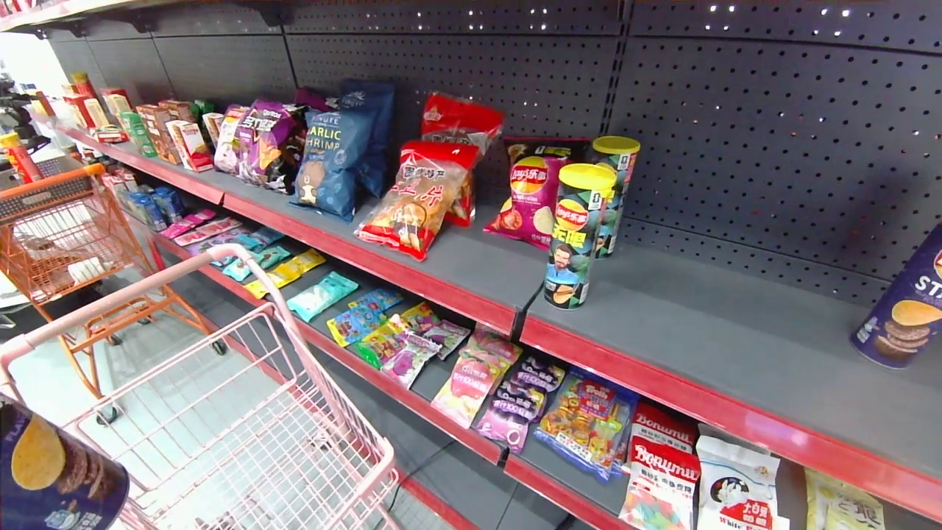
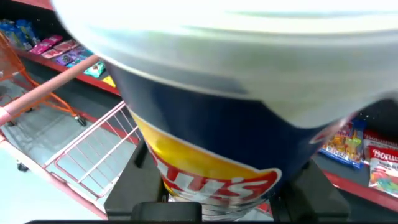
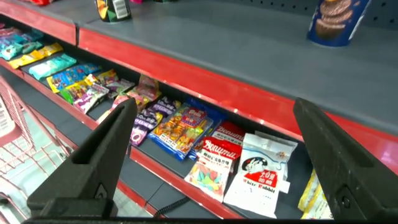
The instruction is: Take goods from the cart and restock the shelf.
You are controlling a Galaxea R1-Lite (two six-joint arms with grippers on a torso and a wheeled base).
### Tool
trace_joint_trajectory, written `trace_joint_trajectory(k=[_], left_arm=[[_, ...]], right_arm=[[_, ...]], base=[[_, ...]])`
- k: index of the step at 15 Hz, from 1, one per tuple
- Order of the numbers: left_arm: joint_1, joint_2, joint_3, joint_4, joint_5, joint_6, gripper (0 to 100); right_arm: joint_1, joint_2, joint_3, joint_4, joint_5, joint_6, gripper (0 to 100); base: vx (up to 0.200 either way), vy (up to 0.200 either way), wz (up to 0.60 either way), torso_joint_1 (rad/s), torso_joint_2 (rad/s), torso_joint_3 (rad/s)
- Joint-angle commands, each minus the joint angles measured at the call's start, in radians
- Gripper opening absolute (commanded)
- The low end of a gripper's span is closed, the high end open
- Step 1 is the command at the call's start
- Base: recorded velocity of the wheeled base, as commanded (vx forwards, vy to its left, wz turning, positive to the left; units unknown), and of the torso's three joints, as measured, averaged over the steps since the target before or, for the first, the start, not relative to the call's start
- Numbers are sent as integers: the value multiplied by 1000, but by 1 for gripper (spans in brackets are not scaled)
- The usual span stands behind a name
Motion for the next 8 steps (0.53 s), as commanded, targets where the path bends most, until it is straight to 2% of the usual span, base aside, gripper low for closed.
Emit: trace_joint_trajectory(k=[1,5,6,8], left_arm=[[0,-4,2,0,-3,2,0],[0,-9,6,2,-3,4,0],[0,-15,12,2,-6,13,0],[-2,-43,31,3,-9,60,0]], right_arm=[[1,1,1,0,0,-1,100],[1,1,1,0,0,1,100],[1,1,-1,0,0,1,100],[1,1,-1,0,0,1,100]], base=[[0,0,0,168,-364,-198],[0,0,0,167,-359,-199],[0,0,0,154,-349,-188],[0,0,0,112,-242,-129]])
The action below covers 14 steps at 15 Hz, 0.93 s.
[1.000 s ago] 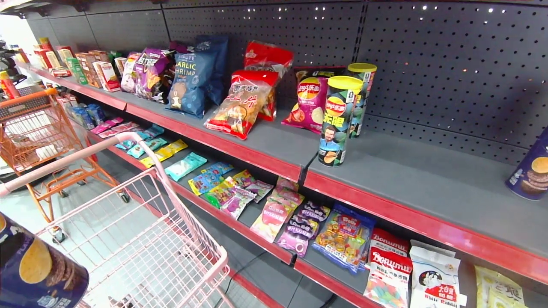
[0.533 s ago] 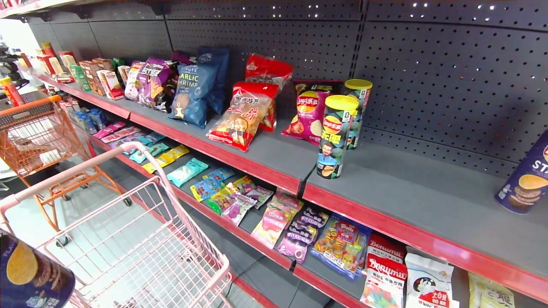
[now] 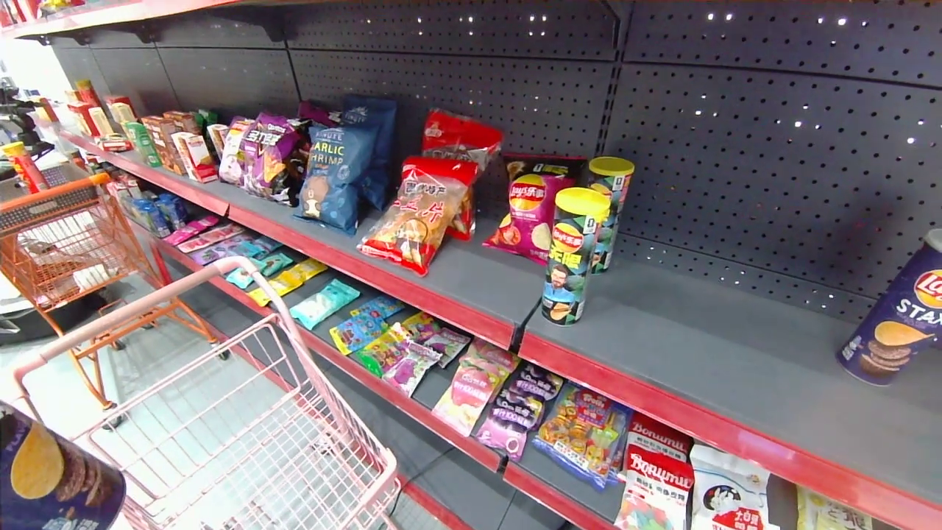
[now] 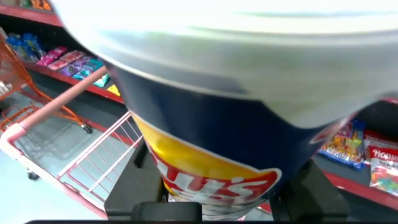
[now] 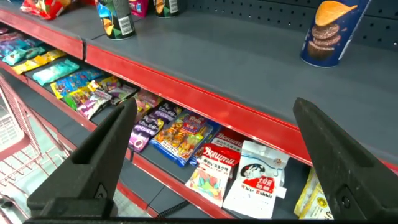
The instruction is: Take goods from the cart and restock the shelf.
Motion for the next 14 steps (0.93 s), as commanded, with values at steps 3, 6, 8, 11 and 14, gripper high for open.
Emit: trace_joint_trajectory(k=[3,6,8,11,14], left_arm=[[-1,-56,47,1,-1,11,0],[-1,-65,47,1,-1,11,0],[-1,-67,48,1,-1,11,0],[-1,-67,48,1,1,13,0],[-1,-67,50,2,-1,13,0]], right_arm=[[1,1,1,0,0,-1,100],[-1,1,-1,0,0,-1,100],[-1,1,-1,0,0,0,100],[-1,1,-1,0,0,0,100],[1,1,1,0,0,0,100]], base=[[0,0,0,11,-19,-11],[0,0,-200,1,1,2],[0,0,-600,0,-2,2],[0,0,-600,9,2,1],[0,0,-600,-1,4,2]])
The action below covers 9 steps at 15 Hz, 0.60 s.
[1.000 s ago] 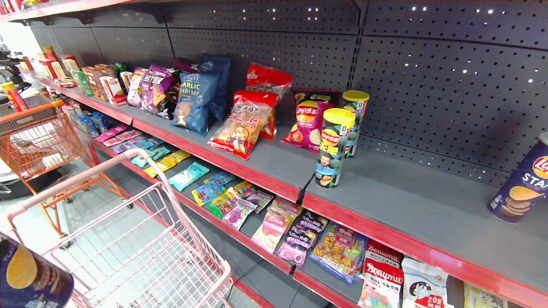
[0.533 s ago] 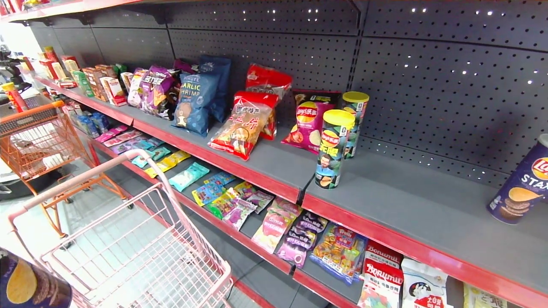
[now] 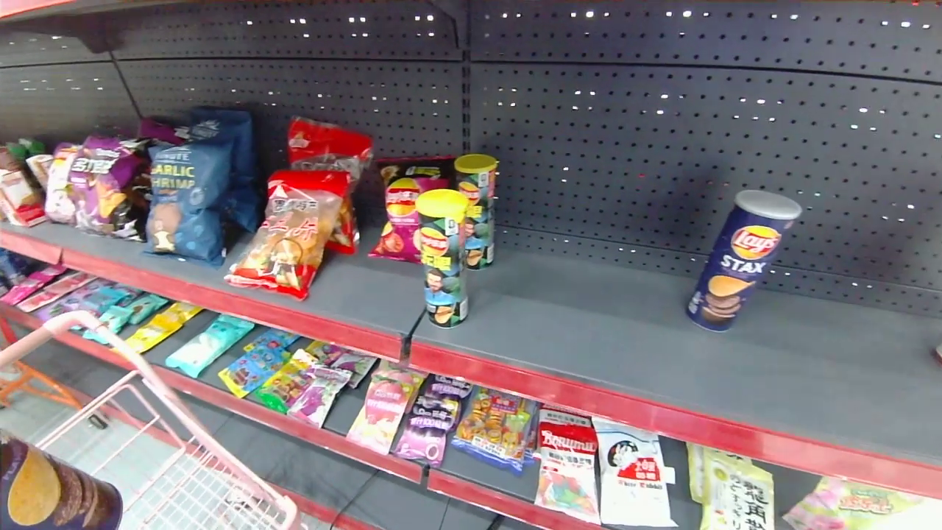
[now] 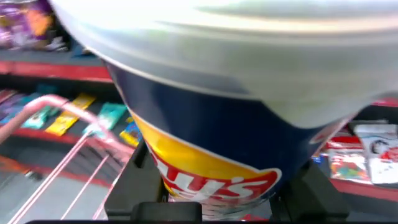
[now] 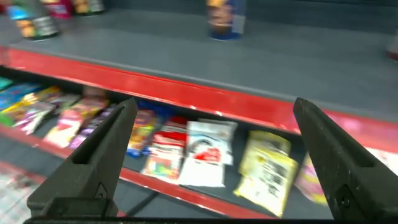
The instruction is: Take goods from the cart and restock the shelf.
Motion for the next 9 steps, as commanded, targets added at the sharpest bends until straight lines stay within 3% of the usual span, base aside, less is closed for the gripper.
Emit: trace_joint_trajectory(k=[1,6,9], left_arm=[[0,4,1,0,-2,0,0],[-9,4,6,-2,-22,1,0],[-9,-13,6,0,-25,1,0]], right_arm=[[1,1,0,0,0,0,100],[1,1,-1,0,0,0,100],[-1,1,0,0,0,0,100]], base=[[0,0,-600,2,2,2],[0,0,-600,1,3,3],[0,0,0,0,0,0]])
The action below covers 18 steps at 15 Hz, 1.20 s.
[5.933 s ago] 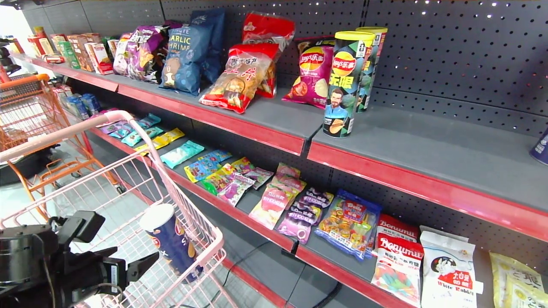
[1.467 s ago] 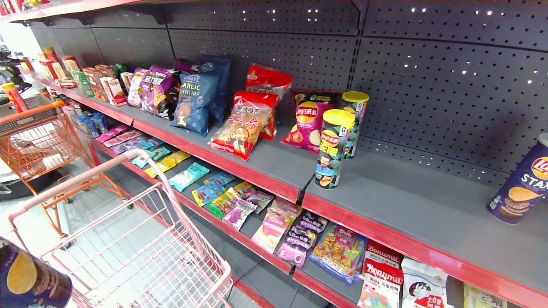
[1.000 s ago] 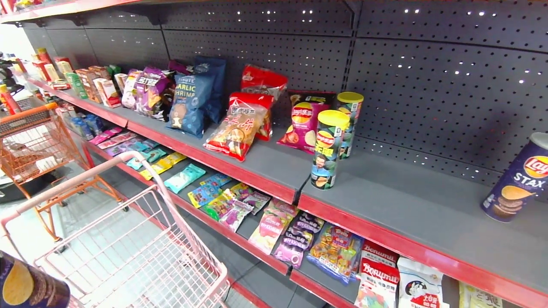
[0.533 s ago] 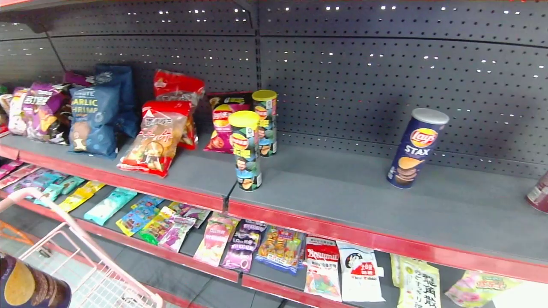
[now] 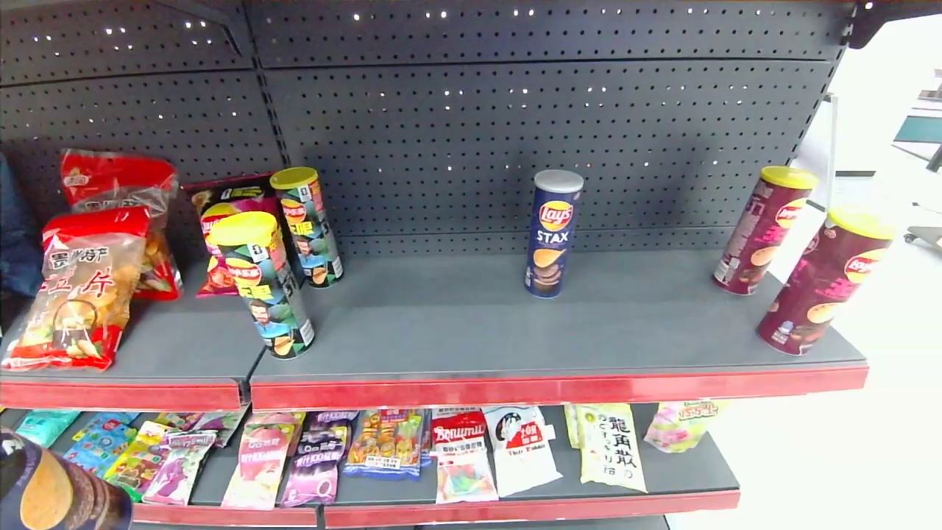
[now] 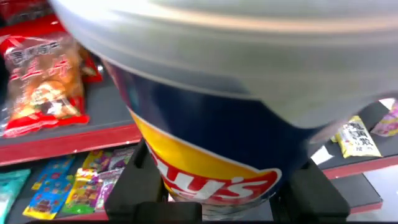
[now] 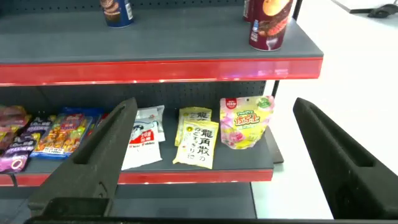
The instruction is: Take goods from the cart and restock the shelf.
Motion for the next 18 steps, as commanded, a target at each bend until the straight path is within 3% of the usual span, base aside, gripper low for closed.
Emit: trace_joint_trajectory(k=[1,4,7,8,11,12,13,15,16,18], left_arm=[[0,-16,0,3,-2,0,0],[-6,-154,1,136,-72,1,0],[-14,-260,0,230,-77,0,0],[-15,-259,-5,228,-77,0,0],[-14,-256,-2,227,-71,1,0],[-12,-246,-2,225,-66,8,0],[-11,-233,-3,224,-43,9,0],[-12,-231,-9,224,-3,8,0],[-11,-233,-9,224,0,8,0],[-11,-237,-14,224,21,9,0]], right_arm=[[-1,1,-1,0,1,0,100],[10,33,-2,2,2,-12,100],[21,76,-4,0,5,-52,100],[39,105,-84,0,47,-43,100],[88,742,-676,2,128,120,100],[145,828,-696,-9,162,60,100],[231,934,-689,-79,160,-41,100],[277,1285,-689,-425,163,-68,100],[326,1380,-696,-518,162,-68,100],[380,1532,-760,-570,160,-69,100]], base=[[0,0,0,0,0,0],[0,0,0,0,0,0],[0,0,0,0,0,0],[0,0,0,0,0,0],[0,0,0,0,0,0],[0,0,0,0,0,0],[0,0,0,0,0,0],[0,0,0,0,0,0],[0,0,0,0,0,0],[0,0,0,0,0,0]])
